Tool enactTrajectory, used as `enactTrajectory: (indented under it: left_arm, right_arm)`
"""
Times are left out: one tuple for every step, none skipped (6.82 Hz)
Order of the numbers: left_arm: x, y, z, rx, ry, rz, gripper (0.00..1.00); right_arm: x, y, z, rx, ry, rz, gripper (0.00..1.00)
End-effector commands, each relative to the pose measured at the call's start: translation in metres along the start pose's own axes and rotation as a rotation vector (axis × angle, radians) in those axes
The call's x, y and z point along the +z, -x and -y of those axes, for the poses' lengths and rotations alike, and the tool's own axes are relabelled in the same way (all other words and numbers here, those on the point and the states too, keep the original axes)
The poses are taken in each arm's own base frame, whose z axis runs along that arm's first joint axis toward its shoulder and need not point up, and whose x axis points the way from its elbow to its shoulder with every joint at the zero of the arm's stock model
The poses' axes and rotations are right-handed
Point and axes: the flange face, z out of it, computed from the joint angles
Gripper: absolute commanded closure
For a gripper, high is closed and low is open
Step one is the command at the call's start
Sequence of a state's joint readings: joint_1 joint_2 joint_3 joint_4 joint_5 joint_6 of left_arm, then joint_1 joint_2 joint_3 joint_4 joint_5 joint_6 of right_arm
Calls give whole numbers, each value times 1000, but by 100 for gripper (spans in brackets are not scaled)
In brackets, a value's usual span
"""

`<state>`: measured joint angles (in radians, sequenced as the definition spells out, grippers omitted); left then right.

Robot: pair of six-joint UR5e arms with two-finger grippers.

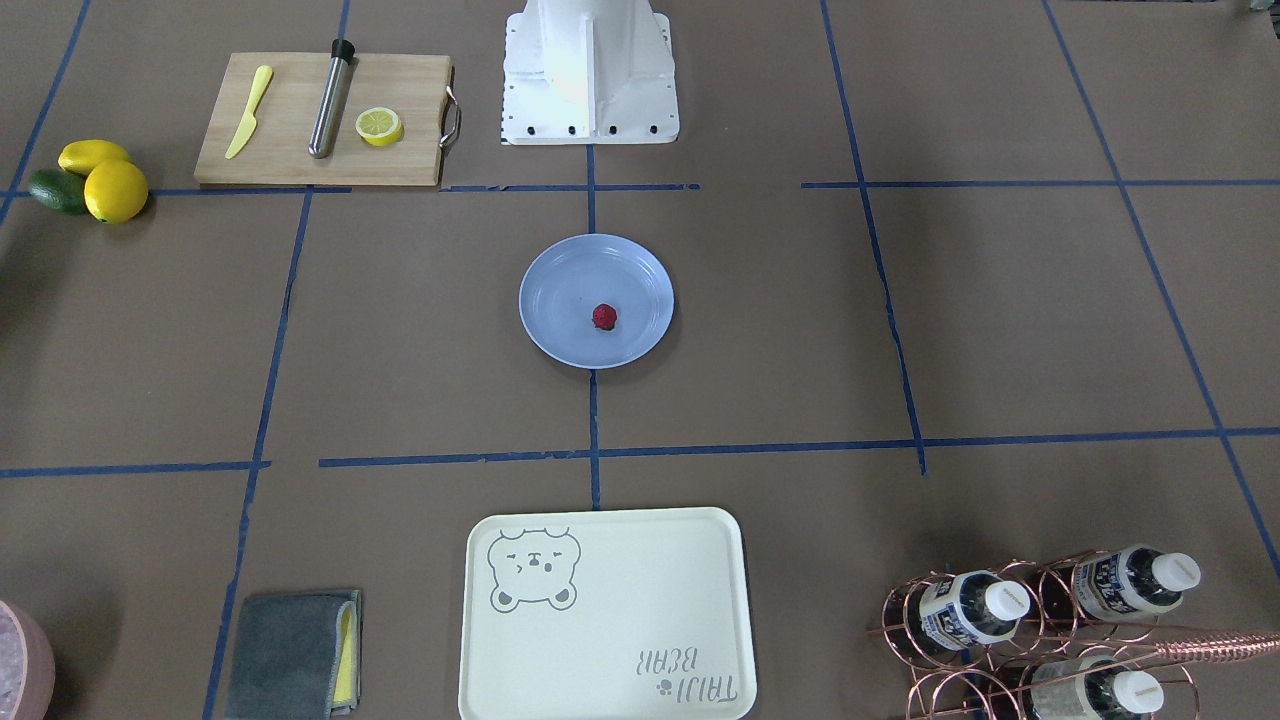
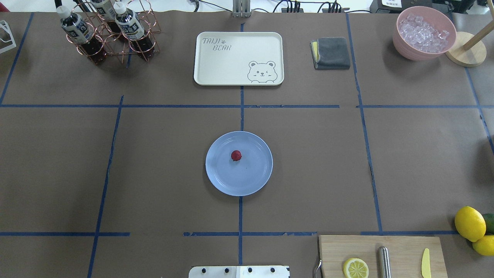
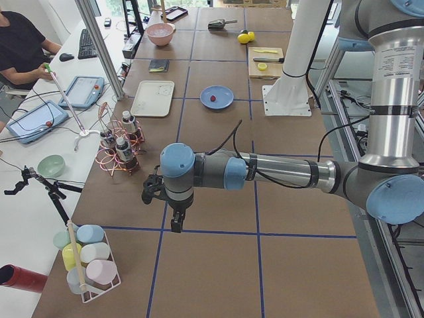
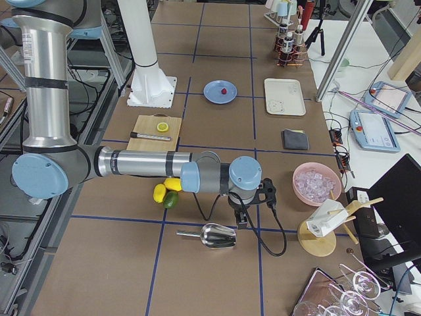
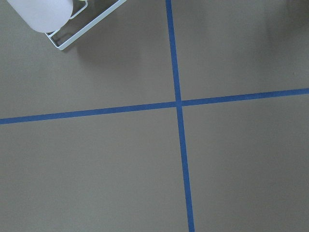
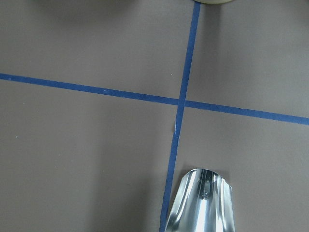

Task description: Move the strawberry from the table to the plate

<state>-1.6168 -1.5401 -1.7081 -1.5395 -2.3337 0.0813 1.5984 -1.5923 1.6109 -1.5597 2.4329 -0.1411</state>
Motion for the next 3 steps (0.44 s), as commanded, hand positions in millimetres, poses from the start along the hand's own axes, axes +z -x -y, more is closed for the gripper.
enactTrajectory:
  left_arm:
    - [0, 0, 0, 4, -2, 1, 0]
    - [-1, -1, 0, 6, -3, 1, 0]
    - [-2, -1, 0, 7, -4, 1, 0]
  right_arm:
    - [-3, 4, 2, -8, -7, 1, 0]
    - [-4, 5, 2, -10, -9, 0, 0]
    - [-6, 7, 3, -15, -13, 0, 0]
